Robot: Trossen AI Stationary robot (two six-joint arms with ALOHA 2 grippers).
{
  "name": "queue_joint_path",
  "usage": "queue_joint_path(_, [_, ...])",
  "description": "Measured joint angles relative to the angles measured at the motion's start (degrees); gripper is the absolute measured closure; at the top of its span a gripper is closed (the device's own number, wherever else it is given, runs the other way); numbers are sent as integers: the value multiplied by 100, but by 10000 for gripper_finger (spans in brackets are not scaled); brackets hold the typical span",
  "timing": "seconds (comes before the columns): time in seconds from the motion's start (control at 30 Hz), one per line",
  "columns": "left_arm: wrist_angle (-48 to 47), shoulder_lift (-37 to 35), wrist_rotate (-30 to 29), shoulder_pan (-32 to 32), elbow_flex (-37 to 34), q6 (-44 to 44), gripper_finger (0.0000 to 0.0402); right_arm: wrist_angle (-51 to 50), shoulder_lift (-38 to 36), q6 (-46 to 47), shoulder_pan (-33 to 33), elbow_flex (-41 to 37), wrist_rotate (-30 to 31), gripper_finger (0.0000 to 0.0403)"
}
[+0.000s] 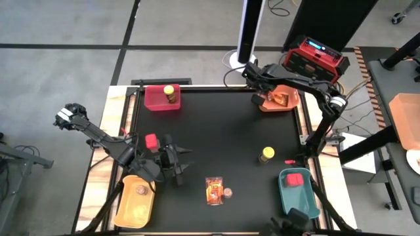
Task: Sort spices by type
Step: Put the brown seasoning bottle into the yellow bin
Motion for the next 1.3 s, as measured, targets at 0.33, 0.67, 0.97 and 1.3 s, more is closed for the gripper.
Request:
queue_joint_path(0.33, [-807, 0, 3, 0, -2, -886, 236, -56, -611, 421, 646, -8, -49, 392])
queue_joint_path(0.67, [-1038, 0, 554, 0, -2, -1140, 236, 687, -1972, 1159, 2430, -807, -54, 393])
queue_joint_path(0.97, [-1023, 134, 760, 0, -2, -1172, 236, 1361, -2417, 1845, 4450, -1479, -44, 393])
queue_joint_path(1.3, [-988, 748, 914, 0, -2, -1158, 236, 1875, -2191, 2619, 6327, -1801, 17, 393])
